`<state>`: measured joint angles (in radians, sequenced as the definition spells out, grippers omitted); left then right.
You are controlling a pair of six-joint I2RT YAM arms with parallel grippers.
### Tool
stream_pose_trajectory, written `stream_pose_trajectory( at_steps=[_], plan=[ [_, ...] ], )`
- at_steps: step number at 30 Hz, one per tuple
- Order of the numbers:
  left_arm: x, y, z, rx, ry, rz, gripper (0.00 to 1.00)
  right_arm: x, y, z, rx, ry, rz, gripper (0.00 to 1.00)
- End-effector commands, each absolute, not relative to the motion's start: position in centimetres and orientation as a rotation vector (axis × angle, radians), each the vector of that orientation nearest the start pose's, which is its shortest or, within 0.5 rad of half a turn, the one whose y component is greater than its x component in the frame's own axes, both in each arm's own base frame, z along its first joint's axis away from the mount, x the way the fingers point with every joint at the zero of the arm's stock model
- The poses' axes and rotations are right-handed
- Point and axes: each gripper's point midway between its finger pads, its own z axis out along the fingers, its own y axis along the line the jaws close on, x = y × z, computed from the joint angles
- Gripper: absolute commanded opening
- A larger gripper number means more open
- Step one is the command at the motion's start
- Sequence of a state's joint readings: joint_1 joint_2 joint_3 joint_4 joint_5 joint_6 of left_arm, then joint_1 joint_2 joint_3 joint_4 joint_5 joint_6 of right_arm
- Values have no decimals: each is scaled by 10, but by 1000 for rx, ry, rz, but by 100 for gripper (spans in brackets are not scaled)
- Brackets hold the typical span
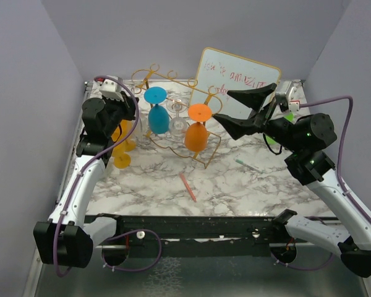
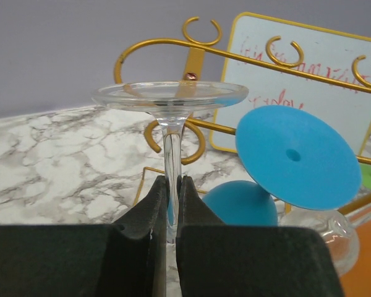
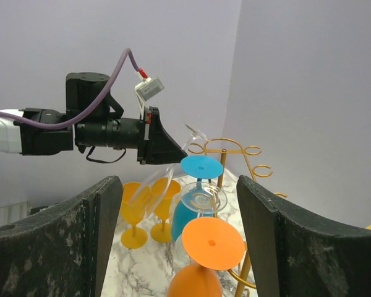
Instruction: Place the wine glass upside down on the wine glass rack
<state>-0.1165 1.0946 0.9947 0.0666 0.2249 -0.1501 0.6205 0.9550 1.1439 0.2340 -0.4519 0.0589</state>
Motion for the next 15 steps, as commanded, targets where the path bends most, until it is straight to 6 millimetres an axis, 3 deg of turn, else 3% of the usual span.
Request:
stream_pose_trajectory(
  at_steps=[1,8,15],
  plan=[
    [376,-112,347,240,1540,-518,0,224,250,484,-711,1027,812,80],
    [381,-110,333,218,1564,-521,0,229,252,483,-709,1035,807,80],
    [385,-90,330,132,1546,-422,0,230,253,481,-706,1038,806,80]
  ],
)
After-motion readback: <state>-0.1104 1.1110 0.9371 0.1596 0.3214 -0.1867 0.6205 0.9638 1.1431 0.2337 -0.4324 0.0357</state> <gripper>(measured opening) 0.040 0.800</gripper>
